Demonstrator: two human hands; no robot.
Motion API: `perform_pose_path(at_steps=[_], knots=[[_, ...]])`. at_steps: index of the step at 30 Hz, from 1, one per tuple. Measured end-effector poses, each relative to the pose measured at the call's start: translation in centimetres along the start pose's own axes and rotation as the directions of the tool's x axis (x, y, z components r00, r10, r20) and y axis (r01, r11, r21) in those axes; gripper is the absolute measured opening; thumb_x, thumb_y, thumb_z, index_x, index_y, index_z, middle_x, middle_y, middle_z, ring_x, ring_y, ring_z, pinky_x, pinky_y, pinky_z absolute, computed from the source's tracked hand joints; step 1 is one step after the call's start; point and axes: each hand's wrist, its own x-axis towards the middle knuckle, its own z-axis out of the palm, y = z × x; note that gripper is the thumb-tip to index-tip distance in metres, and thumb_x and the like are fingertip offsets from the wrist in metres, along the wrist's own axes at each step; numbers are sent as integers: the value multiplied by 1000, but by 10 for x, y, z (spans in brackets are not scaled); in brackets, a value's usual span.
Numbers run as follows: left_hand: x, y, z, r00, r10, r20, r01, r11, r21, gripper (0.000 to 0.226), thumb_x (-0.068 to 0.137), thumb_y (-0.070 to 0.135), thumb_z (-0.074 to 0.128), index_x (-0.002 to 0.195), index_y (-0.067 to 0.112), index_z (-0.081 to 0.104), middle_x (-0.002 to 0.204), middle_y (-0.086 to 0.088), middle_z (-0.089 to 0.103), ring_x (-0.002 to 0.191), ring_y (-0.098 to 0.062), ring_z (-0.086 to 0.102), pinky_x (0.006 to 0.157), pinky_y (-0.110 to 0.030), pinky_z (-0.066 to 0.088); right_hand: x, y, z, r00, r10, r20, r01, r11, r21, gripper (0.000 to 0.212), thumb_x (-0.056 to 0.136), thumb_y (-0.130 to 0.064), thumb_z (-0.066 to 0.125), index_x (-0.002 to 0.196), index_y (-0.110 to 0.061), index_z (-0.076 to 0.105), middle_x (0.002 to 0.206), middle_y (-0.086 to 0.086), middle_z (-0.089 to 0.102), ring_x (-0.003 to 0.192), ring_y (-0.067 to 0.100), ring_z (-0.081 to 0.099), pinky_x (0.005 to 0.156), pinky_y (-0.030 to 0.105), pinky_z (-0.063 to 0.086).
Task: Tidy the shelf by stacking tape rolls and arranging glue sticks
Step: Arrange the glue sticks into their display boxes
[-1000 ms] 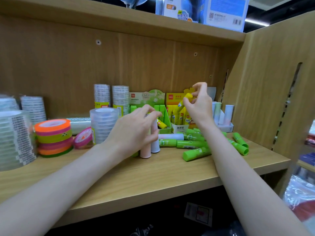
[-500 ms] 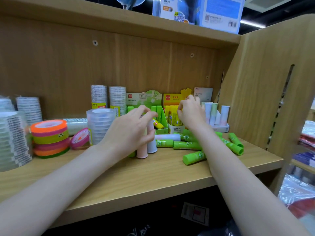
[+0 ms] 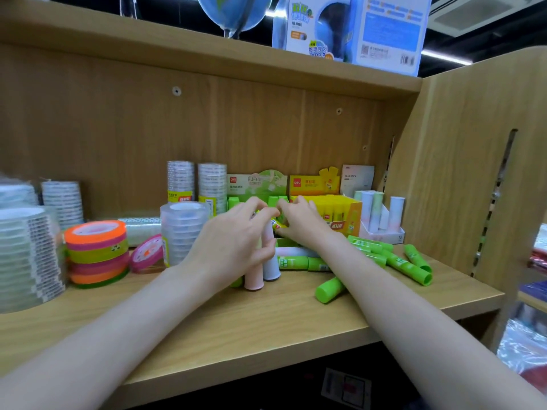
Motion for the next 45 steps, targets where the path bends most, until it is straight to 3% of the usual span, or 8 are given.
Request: perform_pose_path(at_steps=[5,11,14,21,28,37,42,45], knots=[[1,-1,2,1000,2,14,-2,1000,-23,44,77,39,39,105,16,63,97,0,61,77,-20,62,42,-31,48,0,12,-22,865,291,-409,-49,860,508,15,86,-19,59,98,-9,57,86,3,55,94,23,41,72,28,30],[0,-1,3,1000,-2,30,3,999,-40,44,78,39,37,106,16,61,99,-1,60,78,-21,61,44,-33,49,-4,26,-28,788,411,-459,-37,775,631,26,86,-10,61,109,-8,49,88,4,55,78,19,52,69,25,41],[1,-1,3,999,1,35,1,999,-50,44,78,39,38,106,16,62,98,-1,60,78,-21,61,44,-32,48,-7,29,-31,748,398,-532,-48,831,554,26,87,-11,60,107,-7,45,86,4,52,79,19,51,67,27,41],[1,0,2,1000,1,24,0,999,-48,44,77,39,39,105,15,62,97,-2,61,75,-21,61,42,-32,48,-13,17,-27,942,215,-258,-167,966,196,22,89,-20,59,107,-7,53,98,8,56,107,29,42,89,37,35],[1,-1,3,1000,2,22,-1,999,-54,43,78,38,39,105,15,62,97,-2,61,75,-22,61,41,-35,49,-12,13,-23,943,242,-230,-208,964,165,21,90,-23,59,104,-9,53,89,0,41,108,26,39,92,38,31],[0,-1,1,999,-6,33,7,999,-42,44,77,38,37,105,15,62,97,-2,61,74,-21,61,39,-34,47,-2,23,-2,923,276,-268,-281,959,22,28,96,-15,41,117,-20,59,124,6,44,119,25,37,99,40,27],[1,1,1,999,-8,39,9,1000,-27,43,77,38,38,103,15,63,96,-3,61,73,-21,62,37,-33,46,-3,34,-34,764,429,-482,-239,882,406,27,95,-14,41,103,-11,67,106,8,58,104,24,49,88,35,34],[1,0,1,999,-9,43,11,999,-41,44,76,37,37,103,15,63,96,-3,61,73,-22,62,39,-31,46,-32,29,-62,865,244,-438,-55,914,402,24,94,-10,43,93,-11,67,89,1,62,85,17,50,71,23,36]])
